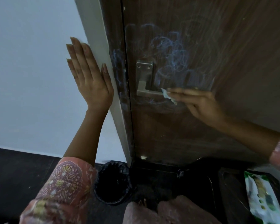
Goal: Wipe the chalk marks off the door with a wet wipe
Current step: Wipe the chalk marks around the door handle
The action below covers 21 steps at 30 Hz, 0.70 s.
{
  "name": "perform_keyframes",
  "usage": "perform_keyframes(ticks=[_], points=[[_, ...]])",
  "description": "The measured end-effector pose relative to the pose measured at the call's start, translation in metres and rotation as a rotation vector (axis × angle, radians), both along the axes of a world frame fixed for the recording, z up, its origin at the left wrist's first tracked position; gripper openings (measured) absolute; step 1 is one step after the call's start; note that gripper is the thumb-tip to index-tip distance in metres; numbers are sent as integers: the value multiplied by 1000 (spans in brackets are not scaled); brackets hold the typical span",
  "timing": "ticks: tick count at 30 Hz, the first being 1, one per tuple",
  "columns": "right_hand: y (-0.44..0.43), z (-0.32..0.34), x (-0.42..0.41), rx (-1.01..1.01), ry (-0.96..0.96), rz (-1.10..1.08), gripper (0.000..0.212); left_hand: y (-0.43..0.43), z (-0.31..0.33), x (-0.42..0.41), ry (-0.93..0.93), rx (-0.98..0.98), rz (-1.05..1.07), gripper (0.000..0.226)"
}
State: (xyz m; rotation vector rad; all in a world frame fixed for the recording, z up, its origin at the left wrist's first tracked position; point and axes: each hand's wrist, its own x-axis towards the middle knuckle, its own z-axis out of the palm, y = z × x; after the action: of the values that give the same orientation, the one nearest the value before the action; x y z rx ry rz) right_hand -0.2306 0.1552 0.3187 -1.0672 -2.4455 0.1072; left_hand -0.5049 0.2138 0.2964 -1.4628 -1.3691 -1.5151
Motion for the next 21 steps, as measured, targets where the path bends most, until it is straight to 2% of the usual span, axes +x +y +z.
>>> perform_keyframes(ticks=[3, 5, 7, 9, 11, 14, 15, 17, 19, 21], points=[[16, 16, -16, -296, 273, -75, 33, 0, 1, 0, 56, 9, -19, 49], [30, 19, -22, -495, 365, -84, 30, 0, 3, 2, 48, 2, -34, 49], [34, 24, -40, -486, 361, -44, 26, 0, 4, 0, 47, -3, -11, 49], [34, 25, -61, -315, 299, -7, 19, -1, 3, -2, 64, -5, 8, 49], [34, 26, -74, -34, 159, 55, 16, -2, 4, -2, 75, -20, 5, 49], [39, 28, -85, 458, -153, 107, 16, -1, 3, -3, 87, -30, -25, 48], [40, 28, -89, 564, -255, 95, 17, -1, 2, -5, 89, -22, -29, 48], [41, 29, -95, 615, -422, 55, 27, -1, 3, -5, 97, -16, -38, 48], [39, 30, -96, 515, -526, 70, 33, -2, 4, -4, 99, -16, -33, 48], [38, 33, -88, 496, -583, 93, 34, -3, 4, -4, 97, -13, -29, 49]])
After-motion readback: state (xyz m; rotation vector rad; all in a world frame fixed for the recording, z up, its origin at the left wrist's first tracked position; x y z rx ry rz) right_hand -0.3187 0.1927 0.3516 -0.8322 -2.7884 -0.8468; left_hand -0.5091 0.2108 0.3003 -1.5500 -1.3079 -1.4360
